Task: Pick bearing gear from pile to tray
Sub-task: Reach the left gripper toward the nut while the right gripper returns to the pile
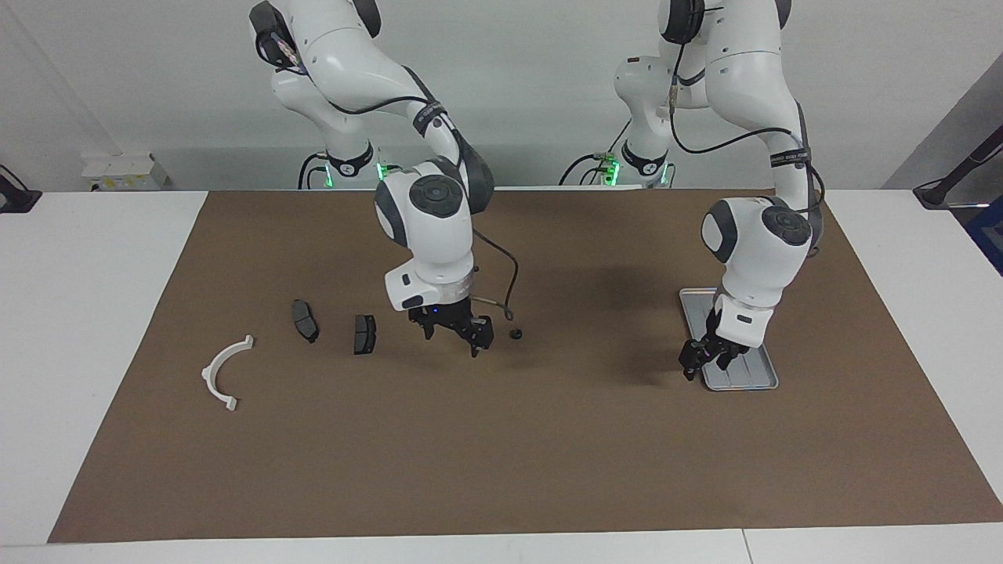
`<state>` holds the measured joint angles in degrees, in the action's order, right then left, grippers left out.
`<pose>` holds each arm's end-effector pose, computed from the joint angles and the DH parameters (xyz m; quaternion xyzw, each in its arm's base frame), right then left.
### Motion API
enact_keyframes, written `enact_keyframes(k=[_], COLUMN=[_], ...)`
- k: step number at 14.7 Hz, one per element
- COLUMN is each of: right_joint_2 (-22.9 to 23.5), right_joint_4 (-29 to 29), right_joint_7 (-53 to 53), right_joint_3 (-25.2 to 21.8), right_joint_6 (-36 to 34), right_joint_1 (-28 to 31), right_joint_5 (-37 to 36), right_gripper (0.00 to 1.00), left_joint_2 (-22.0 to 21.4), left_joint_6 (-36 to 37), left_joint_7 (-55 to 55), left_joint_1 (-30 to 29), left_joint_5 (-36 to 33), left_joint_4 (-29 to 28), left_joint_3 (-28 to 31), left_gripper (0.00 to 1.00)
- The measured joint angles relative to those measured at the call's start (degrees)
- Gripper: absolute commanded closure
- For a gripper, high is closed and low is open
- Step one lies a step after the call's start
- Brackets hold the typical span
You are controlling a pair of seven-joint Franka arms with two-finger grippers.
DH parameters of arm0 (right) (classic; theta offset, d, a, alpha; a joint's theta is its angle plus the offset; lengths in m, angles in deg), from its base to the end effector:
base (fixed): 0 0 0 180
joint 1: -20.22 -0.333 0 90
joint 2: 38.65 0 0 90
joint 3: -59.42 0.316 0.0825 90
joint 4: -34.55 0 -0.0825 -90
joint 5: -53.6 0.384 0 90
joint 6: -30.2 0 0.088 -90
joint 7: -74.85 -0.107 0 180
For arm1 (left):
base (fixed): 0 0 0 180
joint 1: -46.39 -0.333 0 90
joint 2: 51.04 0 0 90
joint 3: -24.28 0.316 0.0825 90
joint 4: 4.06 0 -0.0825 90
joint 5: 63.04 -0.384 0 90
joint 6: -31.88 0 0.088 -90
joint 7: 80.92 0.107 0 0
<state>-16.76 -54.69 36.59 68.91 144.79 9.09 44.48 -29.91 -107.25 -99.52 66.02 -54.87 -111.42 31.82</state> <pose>0.6412 0.2157 0.4356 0.9901 -0.1295 0.0499 0.0210 0.6333 -0.1421 0.3366 0.9901 0.0990 0.0840 0.0525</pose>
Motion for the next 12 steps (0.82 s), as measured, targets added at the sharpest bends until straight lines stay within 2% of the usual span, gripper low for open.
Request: enact_keyframes(k=[4, 7, 12], right_joint_2=[-3.39, -5.97, -10.12], right_joint_4=[0.03, 0.05, 0.09], right_joint_7=[12.01, 20.78, 28.17], right_joint_3=[-0.01, -0.01, 0.00], right_joint_6=[-3.97, -6.30, -11.10], right_joint_1=[4.55, 8.52, 11.79], right_joint_5=[0.60, 2.01, 2.13], right_gripper=[0.00, 0.00, 0.00], left_joint_2=[-0.20, -0.61, -0.46], left_joint_6=[5.99, 11.11, 13.56], left_joint_7=[-7.17, -15.97, -25.16], left_joint_1=[9.50, 16.85, 25.85], left_joint_5=[-3.06, -5.83, -6.47], left_joint_4=[0.60, 4.30, 6.22], left_joint_3=[0.01, -0.01, -0.01], left_gripper=[0.14, 0.15, 0.16])
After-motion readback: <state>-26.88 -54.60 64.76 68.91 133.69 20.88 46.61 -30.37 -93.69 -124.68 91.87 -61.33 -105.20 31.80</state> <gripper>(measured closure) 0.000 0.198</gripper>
